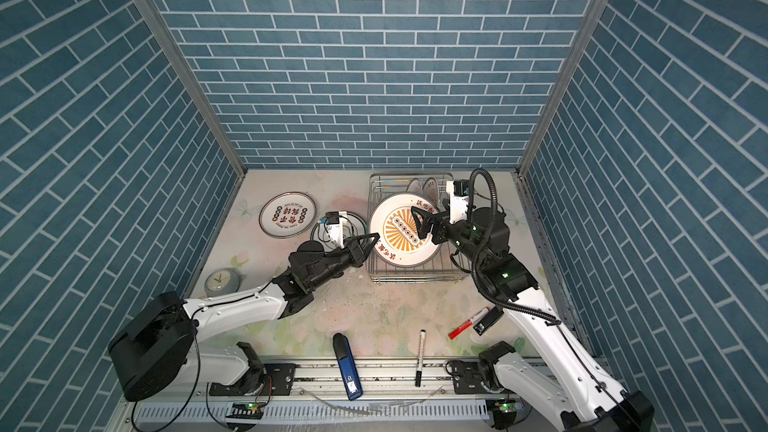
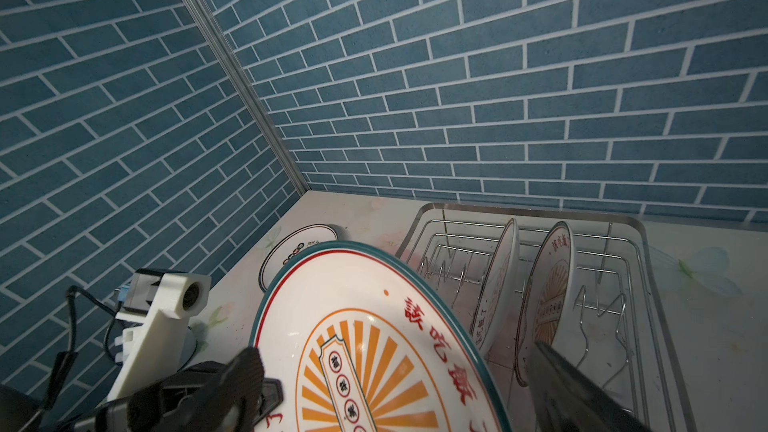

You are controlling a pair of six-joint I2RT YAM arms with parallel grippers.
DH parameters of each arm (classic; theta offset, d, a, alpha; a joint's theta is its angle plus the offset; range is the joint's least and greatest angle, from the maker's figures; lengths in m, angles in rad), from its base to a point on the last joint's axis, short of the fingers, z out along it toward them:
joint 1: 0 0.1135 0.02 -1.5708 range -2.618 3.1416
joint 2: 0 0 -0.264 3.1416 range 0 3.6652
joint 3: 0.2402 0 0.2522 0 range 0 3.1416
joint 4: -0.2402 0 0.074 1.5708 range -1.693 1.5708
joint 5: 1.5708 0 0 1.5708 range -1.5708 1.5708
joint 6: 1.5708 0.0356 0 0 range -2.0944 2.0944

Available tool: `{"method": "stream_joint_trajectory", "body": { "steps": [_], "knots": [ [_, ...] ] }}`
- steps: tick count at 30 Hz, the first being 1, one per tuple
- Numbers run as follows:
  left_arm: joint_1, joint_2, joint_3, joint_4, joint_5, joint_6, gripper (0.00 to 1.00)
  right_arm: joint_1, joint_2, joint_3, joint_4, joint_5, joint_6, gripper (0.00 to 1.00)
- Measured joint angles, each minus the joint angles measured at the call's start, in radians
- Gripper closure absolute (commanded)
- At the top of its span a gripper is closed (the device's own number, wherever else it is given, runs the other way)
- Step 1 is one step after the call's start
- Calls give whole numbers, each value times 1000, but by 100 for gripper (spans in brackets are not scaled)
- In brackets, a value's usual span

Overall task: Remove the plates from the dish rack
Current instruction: 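Carry the plate toward the table with the left gripper while the right releases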

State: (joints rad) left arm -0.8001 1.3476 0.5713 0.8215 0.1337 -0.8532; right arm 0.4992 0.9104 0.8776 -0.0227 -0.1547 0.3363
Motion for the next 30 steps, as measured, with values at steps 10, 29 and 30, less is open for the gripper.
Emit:
{"method": "stream_joint_trajectory", "body": {
  "steps": [10,29,30],
  "knots": [
    [1,-63,-80,3,-80,-12,100,2,-19,0,19,-62,-4,1],
    [34,-393,-167,-253,-292,-5,100,302,200,147,-75,-26,-187,1],
    [35,-414,-170,-281,-307,-5,100,316,208,149,-77,-19,-196,1]
  ]
}}
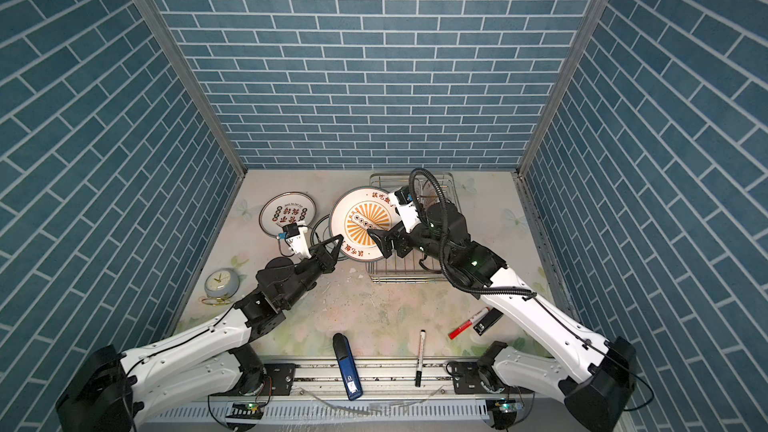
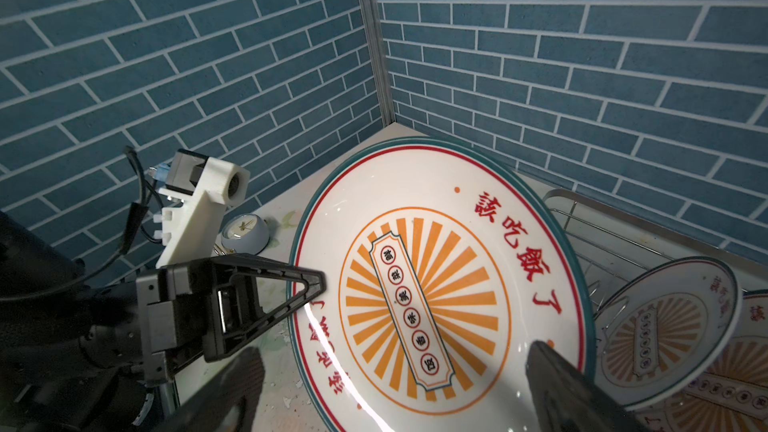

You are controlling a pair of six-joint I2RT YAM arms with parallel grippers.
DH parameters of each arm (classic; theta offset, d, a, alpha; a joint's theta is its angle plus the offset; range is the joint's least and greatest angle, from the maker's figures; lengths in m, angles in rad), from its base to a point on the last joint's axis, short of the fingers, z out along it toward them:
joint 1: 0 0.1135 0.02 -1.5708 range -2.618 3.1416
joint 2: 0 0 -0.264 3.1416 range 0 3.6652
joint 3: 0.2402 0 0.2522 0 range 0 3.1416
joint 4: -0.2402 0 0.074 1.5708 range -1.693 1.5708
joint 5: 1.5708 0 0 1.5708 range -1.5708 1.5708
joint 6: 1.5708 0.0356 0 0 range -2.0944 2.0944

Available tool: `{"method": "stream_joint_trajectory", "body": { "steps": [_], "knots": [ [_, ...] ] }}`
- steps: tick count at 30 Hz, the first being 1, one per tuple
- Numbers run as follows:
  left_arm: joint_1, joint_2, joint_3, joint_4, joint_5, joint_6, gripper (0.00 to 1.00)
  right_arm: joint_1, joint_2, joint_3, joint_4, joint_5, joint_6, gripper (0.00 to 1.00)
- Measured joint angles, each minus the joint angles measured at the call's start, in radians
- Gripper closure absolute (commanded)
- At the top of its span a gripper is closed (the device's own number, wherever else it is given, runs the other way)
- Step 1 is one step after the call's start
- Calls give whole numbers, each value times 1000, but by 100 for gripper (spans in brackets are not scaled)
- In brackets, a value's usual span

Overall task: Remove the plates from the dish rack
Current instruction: 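Carry the plate toward the table with the left gripper while the right releases, then lower the orange-sunburst plate flat onto the table with the left gripper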

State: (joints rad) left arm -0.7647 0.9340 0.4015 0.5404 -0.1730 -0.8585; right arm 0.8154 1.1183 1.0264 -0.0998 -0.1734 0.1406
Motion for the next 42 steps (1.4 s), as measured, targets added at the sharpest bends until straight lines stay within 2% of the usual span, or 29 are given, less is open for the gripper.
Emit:
{"method": "stream_joint_trajectory", "body": {
  "steps": [10,18,23,30,36,42],
  "knots": [
    [21,-224,-8,-288,-119,-2,100,135,117,69,-29,69,-83,1],
    [123,-416,-37,-531,-125,-47,100,182,229,128,-34,103,-121,1],
    [194,-530,-53,-693,-119,-82,100,195,307,181,-34,85,-141,1],
    [359,-664,-104,-895,-68,-161,100,201,417,262,-7,48,-150,1],
    [385,-819,-122,-1093,-80,-212,100,205,536,343,-6,-9,-150,1],
    [410,-817,-122,-1168,-74,-229,100,232,644,411,-10,-38,-150,1]
  ]
}}
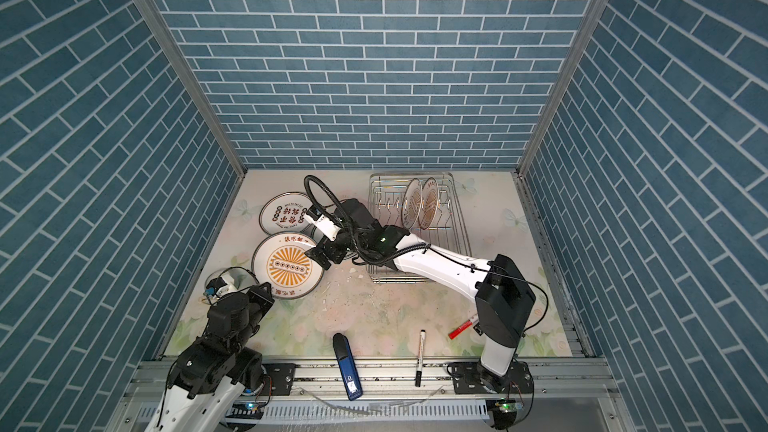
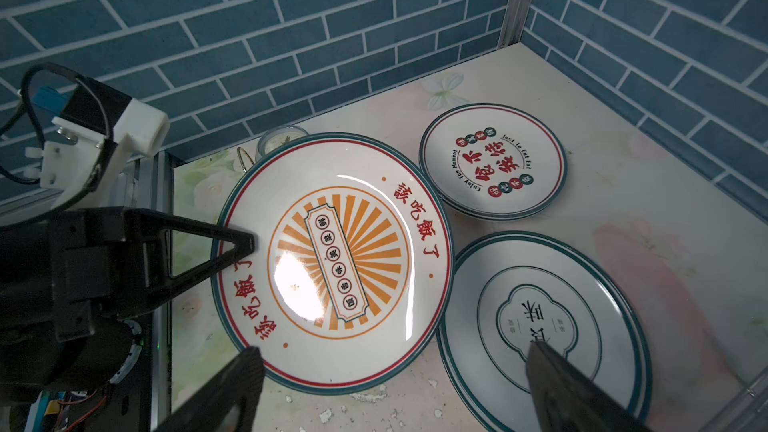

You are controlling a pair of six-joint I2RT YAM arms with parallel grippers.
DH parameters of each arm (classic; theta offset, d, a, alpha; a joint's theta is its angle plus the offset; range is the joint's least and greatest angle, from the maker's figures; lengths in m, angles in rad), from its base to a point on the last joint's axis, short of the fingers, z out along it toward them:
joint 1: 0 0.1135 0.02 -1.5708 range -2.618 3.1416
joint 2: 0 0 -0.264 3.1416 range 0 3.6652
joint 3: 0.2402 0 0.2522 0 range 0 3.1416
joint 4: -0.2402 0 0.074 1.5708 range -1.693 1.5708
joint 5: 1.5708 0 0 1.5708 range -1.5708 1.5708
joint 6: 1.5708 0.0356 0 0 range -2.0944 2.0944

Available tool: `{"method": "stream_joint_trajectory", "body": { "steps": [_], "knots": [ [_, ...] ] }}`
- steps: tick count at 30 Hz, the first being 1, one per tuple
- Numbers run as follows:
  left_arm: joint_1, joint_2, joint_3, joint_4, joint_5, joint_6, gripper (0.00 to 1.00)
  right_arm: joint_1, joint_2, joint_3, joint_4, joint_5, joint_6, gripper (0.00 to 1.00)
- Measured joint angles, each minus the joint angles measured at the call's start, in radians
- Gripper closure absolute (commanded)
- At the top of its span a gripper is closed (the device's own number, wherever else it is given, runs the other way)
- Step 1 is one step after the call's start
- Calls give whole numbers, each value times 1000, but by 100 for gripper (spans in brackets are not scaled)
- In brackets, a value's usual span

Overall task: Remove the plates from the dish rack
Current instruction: 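Lower the orange-sunburst plate flat onto the table with the left gripper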

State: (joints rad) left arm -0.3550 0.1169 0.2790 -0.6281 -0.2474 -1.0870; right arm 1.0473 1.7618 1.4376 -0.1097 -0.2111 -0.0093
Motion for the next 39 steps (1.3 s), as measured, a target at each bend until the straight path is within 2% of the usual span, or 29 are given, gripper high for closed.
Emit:
{"method": "stream_joint_trajectory", "body": {
  "steps": [7,23,35,39],
  "knots": [
    [40,57,-50,-8,26,-47,100,24,58,26,-7,1,0,1],
    [57,10,-57,-71,25,-92,100,24,103,68,-29,31,0,1],
    [82,83,-57,-79,32,-154,100,29,200,150,-47,34,0,1],
    [121,114,-62,-45,70,-163,99,33,240,188,-62,35,0,1]
  ]
}}
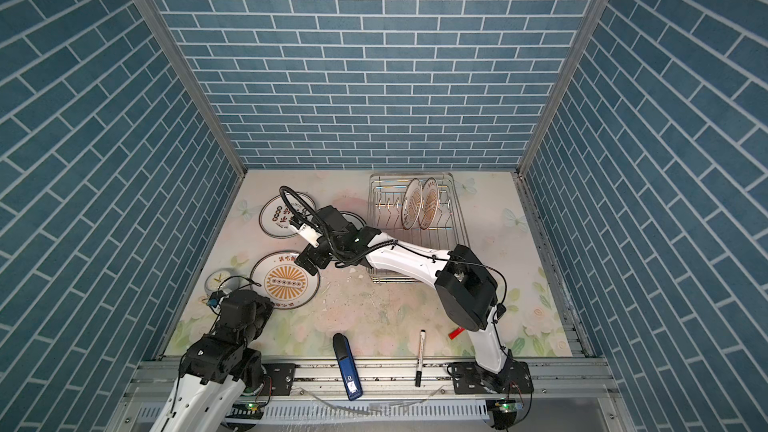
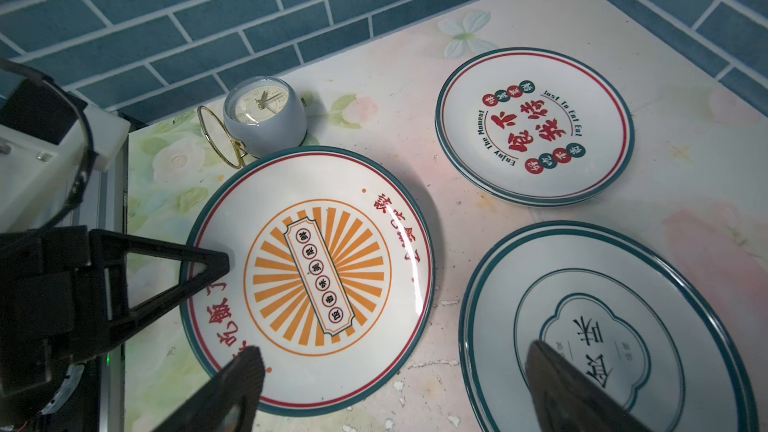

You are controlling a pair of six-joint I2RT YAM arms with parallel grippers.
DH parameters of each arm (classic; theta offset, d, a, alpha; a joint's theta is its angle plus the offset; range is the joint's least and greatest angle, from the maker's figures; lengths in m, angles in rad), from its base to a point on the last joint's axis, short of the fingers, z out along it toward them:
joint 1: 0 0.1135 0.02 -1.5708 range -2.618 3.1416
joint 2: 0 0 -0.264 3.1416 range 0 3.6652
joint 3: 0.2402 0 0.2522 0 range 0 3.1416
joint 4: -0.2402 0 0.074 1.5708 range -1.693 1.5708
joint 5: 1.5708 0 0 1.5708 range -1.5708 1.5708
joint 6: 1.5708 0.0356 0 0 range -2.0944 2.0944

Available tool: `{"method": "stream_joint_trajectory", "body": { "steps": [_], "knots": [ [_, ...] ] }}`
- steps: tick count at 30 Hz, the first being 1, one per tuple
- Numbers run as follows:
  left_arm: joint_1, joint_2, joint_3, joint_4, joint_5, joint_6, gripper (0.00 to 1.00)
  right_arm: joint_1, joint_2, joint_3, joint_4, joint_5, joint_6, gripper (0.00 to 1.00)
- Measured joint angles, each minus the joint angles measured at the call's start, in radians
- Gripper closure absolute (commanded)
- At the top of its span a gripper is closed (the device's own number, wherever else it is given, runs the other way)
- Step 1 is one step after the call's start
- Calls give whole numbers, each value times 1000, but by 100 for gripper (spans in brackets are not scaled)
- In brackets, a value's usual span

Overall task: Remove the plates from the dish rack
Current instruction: 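Lower the orange-sunburst plate flat onto the table with the left gripper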

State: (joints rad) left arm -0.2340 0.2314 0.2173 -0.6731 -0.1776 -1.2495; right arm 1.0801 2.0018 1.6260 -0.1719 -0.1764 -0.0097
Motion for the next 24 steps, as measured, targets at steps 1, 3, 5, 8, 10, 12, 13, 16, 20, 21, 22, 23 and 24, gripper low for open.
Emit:
{"method": "stream_joint_trajectory", "body": {
  "steps": [1,3,5,8,10,12,13,16,20,21,22,23,24],
  "knots": [
    [12,8,-4,13,12,-5,99,0,11,9,-2,0,0,1],
    [31,20,-8,28,31,-12,99,1,34,29,-11,1,0,1],
    [49,26,-12,39,46,-16,99,1,52,39,-18,1,0,1],
    [75,33,-27,69,74,-22,99,2,79,58,-33,0,0,1],
    [95,48,-37,97,99,-26,98,2,103,78,-38,-2,0,1],
    [111,67,-37,116,117,-27,96,2,122,92,-40,-3,0,1],
    [119,77,-37,124,124,-27,96,3,130,98,-42,-3,0,1],
    [137,102,-41,153,142,-27,95,5,147,110,-49,-3,0,1],
    [151,138,-50,200,163,-27,95,8,160,116,-53,-3,0,1],
    [154,146,-50,208,166,-27,94,8,162,116,-54,-3,0,1],
    [155,151,-50,214,168,-27,93,8,163,116,-54,-3,0,1],
    [156,154,-50,217,168,-27,91,9,164,116,-54,-3,0,1],
    [156,154,-50,217,169,-27,90,9,165,116,-54,-3,0,1]
  ]
}}
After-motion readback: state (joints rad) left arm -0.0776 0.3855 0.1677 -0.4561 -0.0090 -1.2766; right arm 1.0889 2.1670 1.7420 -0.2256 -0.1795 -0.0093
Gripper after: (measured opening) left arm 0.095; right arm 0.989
